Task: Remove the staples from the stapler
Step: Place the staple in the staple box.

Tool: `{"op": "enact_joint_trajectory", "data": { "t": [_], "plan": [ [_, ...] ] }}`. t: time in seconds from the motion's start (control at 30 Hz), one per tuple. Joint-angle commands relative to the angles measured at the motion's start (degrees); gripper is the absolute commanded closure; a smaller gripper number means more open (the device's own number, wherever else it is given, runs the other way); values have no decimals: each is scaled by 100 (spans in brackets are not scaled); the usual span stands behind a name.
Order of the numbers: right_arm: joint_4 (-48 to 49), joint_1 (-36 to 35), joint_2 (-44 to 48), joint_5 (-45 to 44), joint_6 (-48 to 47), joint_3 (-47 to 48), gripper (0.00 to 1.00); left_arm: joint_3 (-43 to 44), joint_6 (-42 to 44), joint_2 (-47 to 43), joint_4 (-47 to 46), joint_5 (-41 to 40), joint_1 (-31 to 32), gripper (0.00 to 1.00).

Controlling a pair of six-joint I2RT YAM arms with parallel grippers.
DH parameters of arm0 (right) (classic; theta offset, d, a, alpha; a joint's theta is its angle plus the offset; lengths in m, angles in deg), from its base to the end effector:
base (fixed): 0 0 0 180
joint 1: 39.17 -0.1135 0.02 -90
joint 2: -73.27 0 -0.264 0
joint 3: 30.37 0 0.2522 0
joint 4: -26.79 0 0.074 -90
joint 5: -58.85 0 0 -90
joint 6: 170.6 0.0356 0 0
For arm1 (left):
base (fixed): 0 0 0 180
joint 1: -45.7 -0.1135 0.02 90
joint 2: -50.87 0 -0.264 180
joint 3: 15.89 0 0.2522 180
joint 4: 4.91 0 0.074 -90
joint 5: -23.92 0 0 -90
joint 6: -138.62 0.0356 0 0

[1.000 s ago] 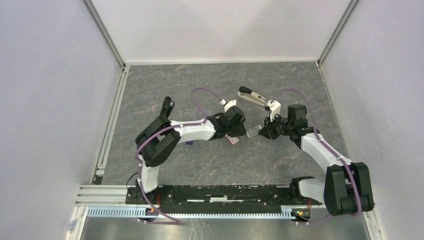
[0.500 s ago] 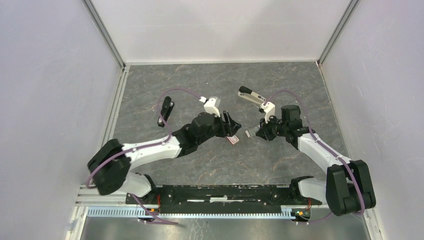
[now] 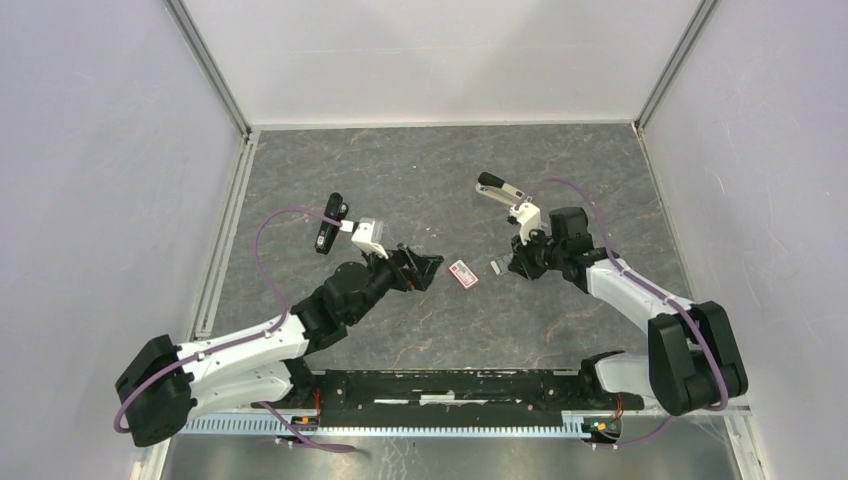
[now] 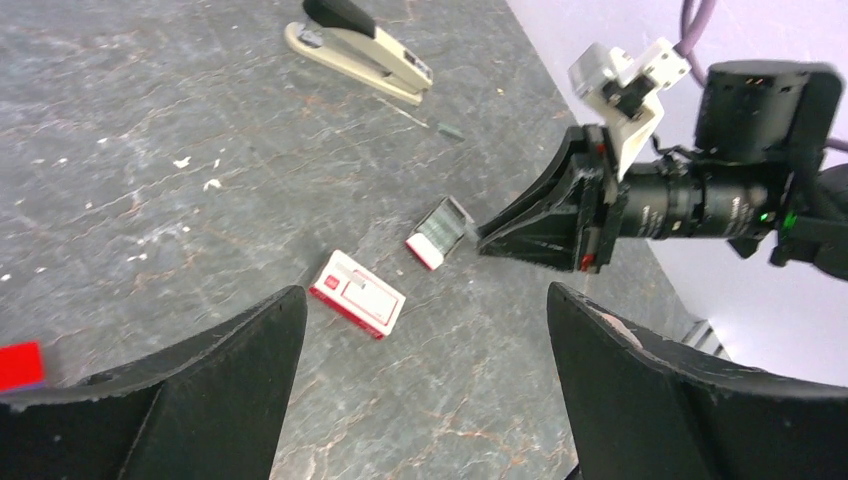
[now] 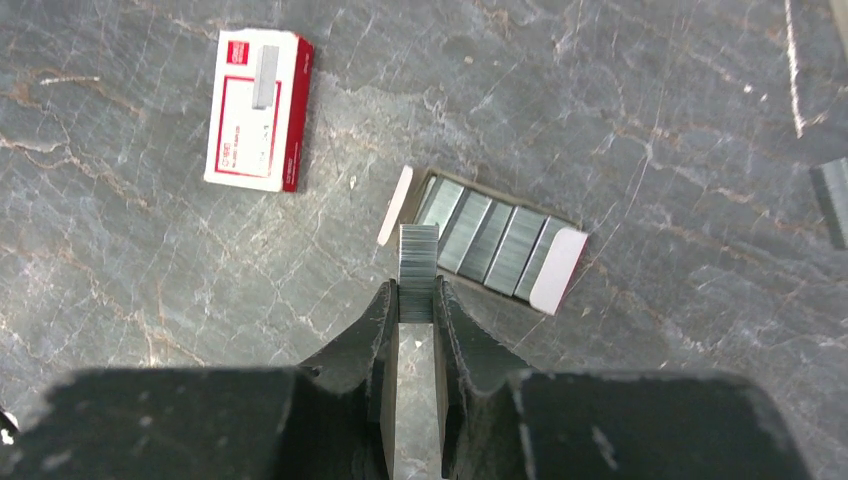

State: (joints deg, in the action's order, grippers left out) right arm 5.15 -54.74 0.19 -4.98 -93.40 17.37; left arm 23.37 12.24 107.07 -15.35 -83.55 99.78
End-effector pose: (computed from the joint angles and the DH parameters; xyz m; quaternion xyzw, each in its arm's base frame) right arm 0.2302 0.0805 0.1807 -0.3025 0.8582 0.2192 0.3519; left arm 0.1387 -0.1732 0.2472 0.0135 0.7442 -0.3875 0.5440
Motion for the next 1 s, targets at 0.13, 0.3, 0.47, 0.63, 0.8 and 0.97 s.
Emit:
{"op": "enact_joint_trajectory", "data": {
  "t": [0.13,0.3,0.47,0.63,0.8,0.97],
  "plan": [
    [-7,-120,-338,-197,-12,654,90,-483,165,-586,-313,-417,-1,4],
    [16,-199,-448,-257,-8,643,90,-571,193,-690,-319,-489,3,2],
    [123,-211,-464,-340,8,497,90,-590,161,-566,-407,-502,3,2],
    [171,-224,-522,-376,5,454,89,-581,173,-412,-553,-494,-1,2],
    [168,-229,-627,-366,5,443,90,-581,147,-327,-605,-496,-3,2],
    [155,-244,-683,-405,11,424,89,-631,115,-346,-634,-500,-1,2]
  ]
}}
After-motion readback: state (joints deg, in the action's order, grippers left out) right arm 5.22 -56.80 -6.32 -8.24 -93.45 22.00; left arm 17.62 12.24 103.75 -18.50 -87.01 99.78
